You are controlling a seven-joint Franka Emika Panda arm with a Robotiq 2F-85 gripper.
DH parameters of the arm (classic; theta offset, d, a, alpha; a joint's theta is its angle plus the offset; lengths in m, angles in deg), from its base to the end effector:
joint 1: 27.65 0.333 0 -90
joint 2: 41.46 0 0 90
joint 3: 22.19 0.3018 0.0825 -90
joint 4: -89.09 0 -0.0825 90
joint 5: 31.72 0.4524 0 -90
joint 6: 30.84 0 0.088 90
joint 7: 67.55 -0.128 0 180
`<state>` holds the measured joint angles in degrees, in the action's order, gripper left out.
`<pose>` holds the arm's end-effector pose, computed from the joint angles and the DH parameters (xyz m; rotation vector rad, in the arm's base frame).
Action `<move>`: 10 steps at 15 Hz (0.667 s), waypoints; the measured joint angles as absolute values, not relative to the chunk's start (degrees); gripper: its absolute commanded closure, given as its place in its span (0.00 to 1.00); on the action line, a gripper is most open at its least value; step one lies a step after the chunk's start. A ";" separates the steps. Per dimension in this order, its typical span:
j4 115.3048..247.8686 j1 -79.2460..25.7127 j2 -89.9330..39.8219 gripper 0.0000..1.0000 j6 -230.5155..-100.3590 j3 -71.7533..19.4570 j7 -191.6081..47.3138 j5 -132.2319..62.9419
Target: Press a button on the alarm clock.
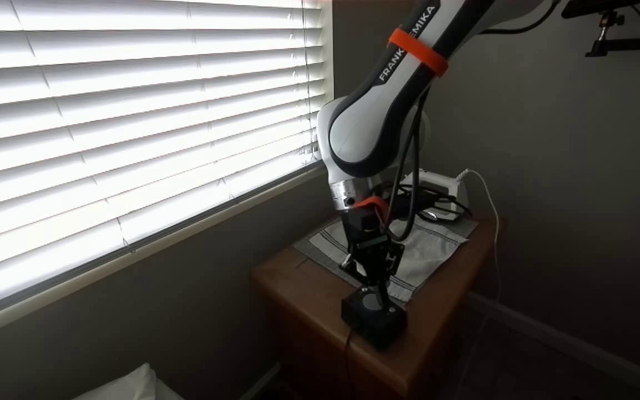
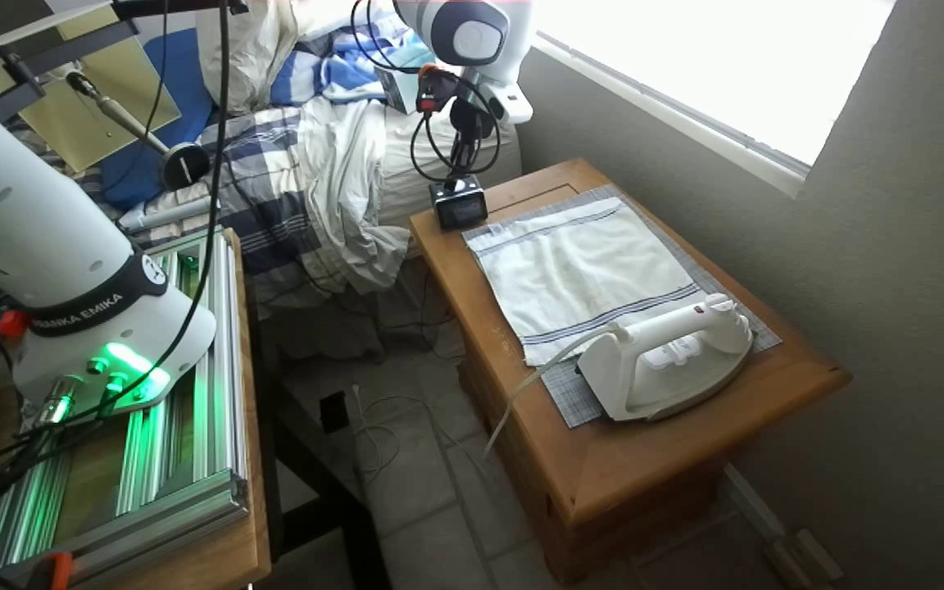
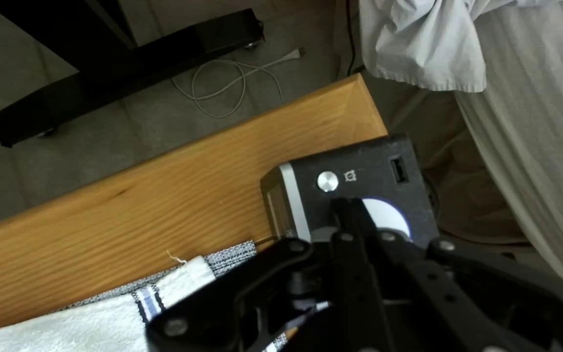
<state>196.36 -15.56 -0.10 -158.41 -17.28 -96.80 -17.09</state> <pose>0.5743 0.1936 0.0137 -2.9379 0.6243 0.6525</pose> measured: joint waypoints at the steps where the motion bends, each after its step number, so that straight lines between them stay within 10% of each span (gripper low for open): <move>1: 196.35 -15.56 -0.07 1.00 -157.98 -17.22 -96.80 -17.07; 10: 195.08 -15.11 1.20 1.00 -154.92 -16.13 -96.01 -17.05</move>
<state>195.08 -15.11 1.20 -154.92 -16.13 -96.01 -17.05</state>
